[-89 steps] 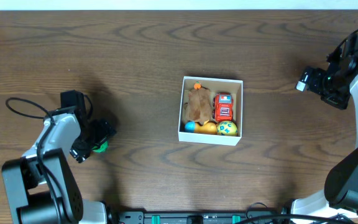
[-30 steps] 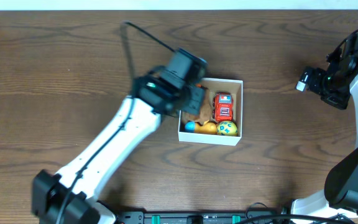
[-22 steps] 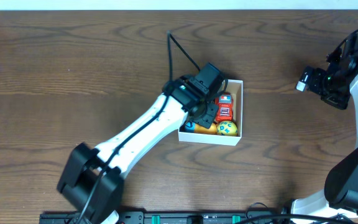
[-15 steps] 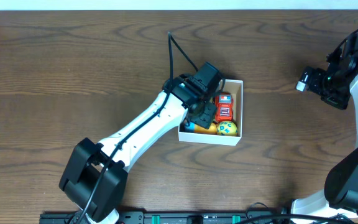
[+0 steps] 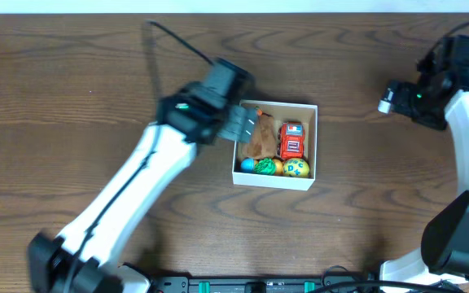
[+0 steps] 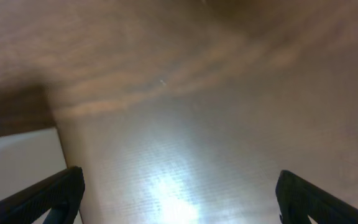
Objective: Pack container
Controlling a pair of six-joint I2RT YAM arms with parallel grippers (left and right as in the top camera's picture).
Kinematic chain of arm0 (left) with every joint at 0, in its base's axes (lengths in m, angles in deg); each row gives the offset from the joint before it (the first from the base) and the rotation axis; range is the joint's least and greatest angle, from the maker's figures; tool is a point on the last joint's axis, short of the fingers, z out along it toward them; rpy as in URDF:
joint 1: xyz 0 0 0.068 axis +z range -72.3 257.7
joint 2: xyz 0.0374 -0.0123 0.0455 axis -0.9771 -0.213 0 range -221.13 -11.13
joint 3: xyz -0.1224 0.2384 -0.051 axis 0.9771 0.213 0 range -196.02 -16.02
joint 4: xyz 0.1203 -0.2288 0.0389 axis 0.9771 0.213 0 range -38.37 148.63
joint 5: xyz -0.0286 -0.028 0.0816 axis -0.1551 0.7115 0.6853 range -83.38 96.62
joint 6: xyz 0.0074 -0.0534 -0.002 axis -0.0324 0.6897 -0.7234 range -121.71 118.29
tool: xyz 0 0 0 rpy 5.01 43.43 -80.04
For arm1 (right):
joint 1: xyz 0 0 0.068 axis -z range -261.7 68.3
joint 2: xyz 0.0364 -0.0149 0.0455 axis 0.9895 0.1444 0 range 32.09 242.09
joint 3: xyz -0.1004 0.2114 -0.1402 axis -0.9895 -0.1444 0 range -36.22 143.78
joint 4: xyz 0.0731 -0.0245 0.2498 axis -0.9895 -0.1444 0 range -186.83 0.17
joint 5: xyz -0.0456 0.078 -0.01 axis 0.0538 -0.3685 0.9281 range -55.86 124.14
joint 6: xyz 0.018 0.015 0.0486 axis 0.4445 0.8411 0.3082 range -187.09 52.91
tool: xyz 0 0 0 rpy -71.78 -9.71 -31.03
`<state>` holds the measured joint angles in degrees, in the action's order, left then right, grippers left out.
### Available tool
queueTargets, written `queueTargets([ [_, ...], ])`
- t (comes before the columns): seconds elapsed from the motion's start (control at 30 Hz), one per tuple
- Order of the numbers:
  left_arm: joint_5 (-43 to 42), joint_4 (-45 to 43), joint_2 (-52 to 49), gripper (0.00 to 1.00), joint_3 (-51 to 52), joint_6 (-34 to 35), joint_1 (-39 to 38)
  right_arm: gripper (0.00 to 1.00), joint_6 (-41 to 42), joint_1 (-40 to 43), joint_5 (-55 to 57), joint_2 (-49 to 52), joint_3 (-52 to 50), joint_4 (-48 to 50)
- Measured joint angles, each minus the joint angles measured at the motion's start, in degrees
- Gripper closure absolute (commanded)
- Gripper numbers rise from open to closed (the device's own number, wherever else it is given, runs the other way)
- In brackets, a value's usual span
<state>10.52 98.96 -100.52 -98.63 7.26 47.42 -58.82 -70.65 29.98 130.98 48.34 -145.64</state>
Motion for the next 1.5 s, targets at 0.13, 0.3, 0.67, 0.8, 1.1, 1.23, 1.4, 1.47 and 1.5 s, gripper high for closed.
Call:
queueTargets([
  [0.13,2.10,-1.95,5.46,0.02,-0.04,-0.02,9.05,0.01,-0.24,-6.60,3.63,-2.21,-0.02,7.32],
  [0.3,2.93,-2.99,5.86,0.02,-0.04,0.15,20.61,0.01,-0.28,-12.33,5.33,-4.17,-0.02,15.45],
  [0.67,1.18,-0.63,6.14,0.02,0.61,-0.42,26.45,0.01,-3.39,-13.00,9.09,-6.32,-0.04,12.94],
  [0.8,-0.50,-2.78,13.99,0.02,6.88,-1.09,26.45,0.01,-3.48,-13.03,9.40,-12.52,-1.44,10.84],
  [1.1,-1.31,-9.33,44.78,0.02,32.22,-1.77,26.45,0.01,-0.09,-14.14,13.27,-41.77,-27.69,22.40],
  [1.23,-1.49,-6.82,57.59,0.02,39.76,-1.75,26.45,0.01,0.96,-14.40,15.63,-56.22,-41.38,22.16],
  [1.4,-1.62,-6.95,66.34,0.02,41.48,-1.75,26.45,0.01,1.64,-14.43,17.38,-71.67,-50.49,22.32],
  [1.47,-1.62,-6.91,67.43,0.02,41.48,-1.75,26.45,0.01,1.79,-14.43,17.75,-75.10,-51.91,22.01],
  [1.5,-1.62,-6.93,67.58,0.02,41.51,-1.75,26.45,0.01,1.79,-14.43,17.86,-76.15,-52.30,21.46],
])
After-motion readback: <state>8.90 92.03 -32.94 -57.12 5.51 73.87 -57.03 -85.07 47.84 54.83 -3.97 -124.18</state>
